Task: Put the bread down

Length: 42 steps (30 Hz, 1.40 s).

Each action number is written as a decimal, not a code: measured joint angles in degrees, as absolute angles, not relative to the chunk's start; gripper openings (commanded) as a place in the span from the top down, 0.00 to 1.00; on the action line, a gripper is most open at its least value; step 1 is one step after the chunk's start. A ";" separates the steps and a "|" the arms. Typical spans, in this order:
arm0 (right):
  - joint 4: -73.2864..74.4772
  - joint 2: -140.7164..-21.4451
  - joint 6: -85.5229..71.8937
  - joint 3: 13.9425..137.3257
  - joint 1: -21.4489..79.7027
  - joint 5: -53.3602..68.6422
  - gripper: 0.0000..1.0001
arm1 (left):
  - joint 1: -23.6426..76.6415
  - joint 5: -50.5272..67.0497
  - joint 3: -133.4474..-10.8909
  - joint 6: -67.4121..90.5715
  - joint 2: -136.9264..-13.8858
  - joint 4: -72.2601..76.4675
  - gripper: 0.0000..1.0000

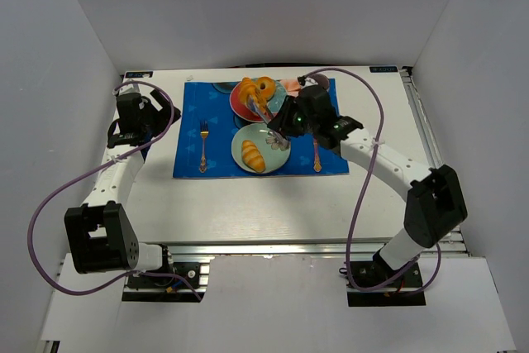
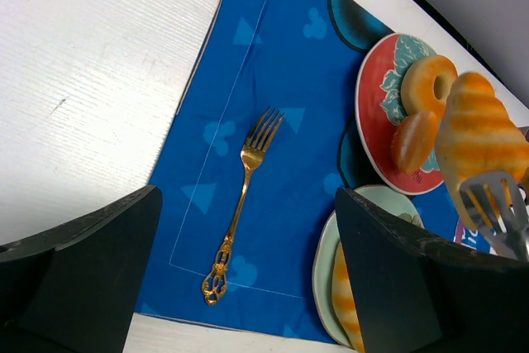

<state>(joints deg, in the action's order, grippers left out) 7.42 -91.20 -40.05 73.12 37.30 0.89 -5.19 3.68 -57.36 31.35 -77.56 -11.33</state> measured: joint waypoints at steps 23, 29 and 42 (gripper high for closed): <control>13.63 -71.55 -34.59 50.04 37.28 5.34 0.81 | -5.19 4.40 -57.01 32.64 -76.38 -10.66 0.05; 13.06 -71.44 -34.57 48.53 37.26 5.34 0.77 | -5.19 4.54 -56.93 32.64 -76.38 -10.66 0.05; 13.50 -70.50 -34.68 48.21 37.26 5.32 0.53 | -5.19 4.56 -56.58 32.93 -76.36 -10.24 0.05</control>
